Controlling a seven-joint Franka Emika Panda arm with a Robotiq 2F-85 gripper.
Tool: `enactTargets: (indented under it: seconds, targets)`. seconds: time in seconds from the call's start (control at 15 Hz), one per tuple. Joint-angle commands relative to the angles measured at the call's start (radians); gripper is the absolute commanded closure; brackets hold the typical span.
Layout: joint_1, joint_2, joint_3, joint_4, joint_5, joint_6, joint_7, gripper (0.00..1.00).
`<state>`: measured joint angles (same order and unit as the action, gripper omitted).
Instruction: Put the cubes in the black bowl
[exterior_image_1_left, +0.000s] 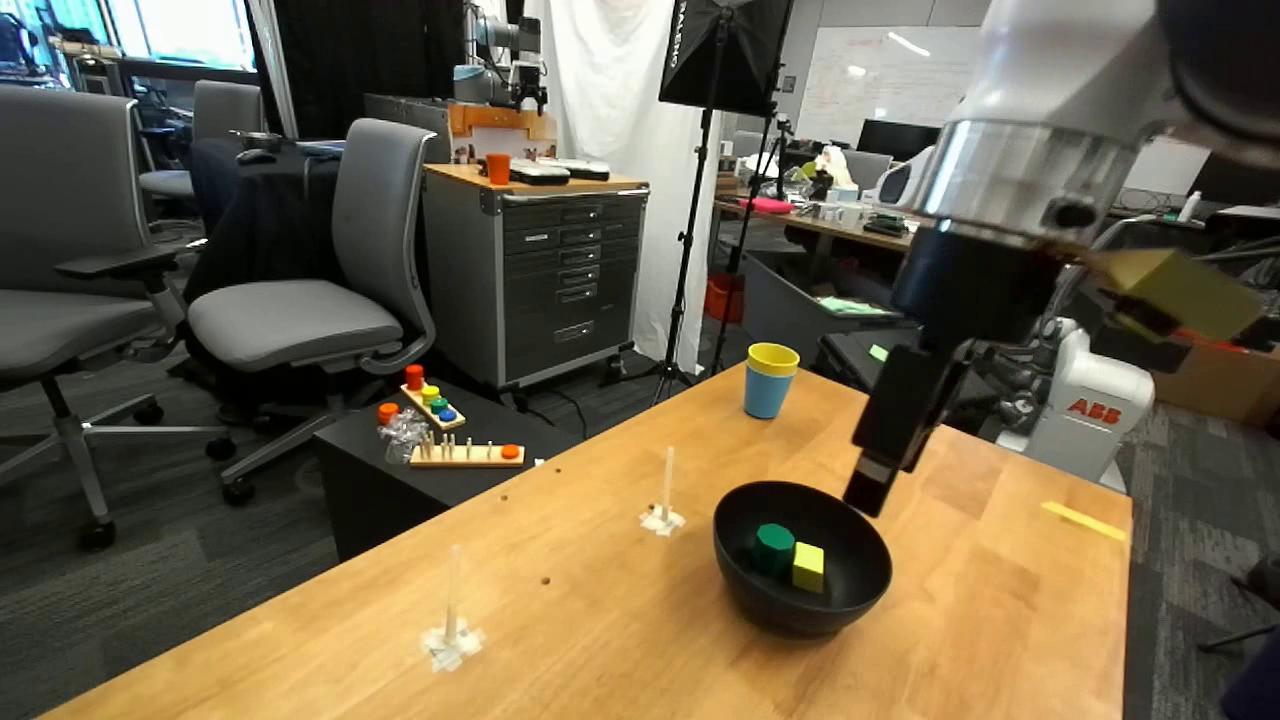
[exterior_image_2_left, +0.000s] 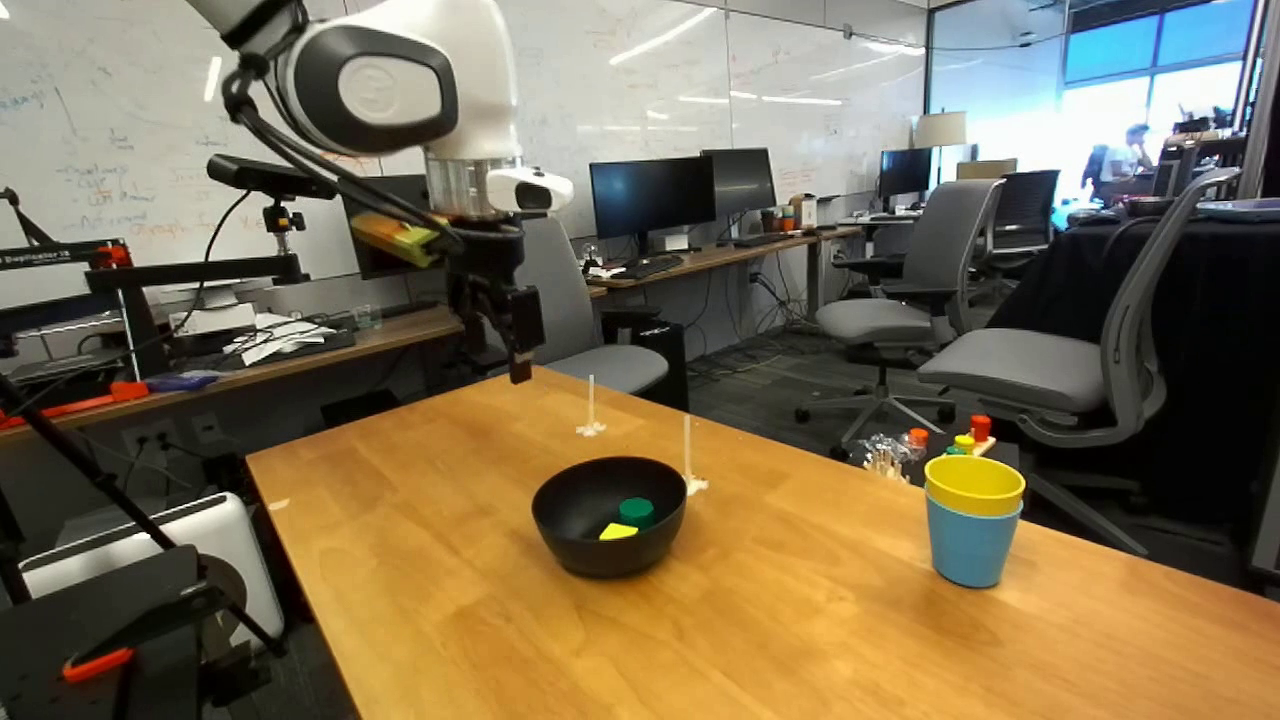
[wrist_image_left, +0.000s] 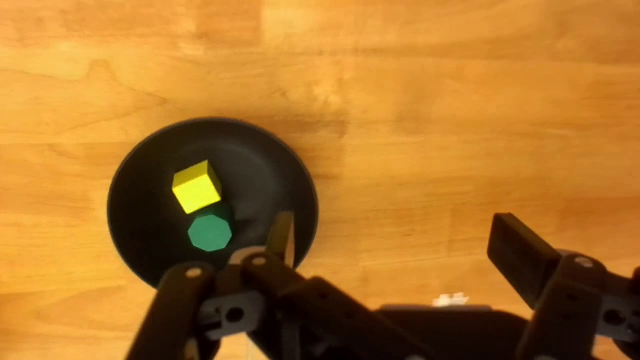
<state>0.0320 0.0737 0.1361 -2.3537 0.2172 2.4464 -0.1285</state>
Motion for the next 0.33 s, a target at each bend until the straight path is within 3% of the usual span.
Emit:
enactTargets:
  seconds: [0.0,0.07,0.27]
  targets:
    - [-0.004,-0.244,-0.041,-0.089,0.002,-0.263,-0.067,0.0]
    - [0.018,-0.108,-0.035,-0.023,0.005,-0.164,-0.026,0.0]
    - [0.019,-0.22,-0.058,-0.067,0.0,-0.252,-0.042,0.0]
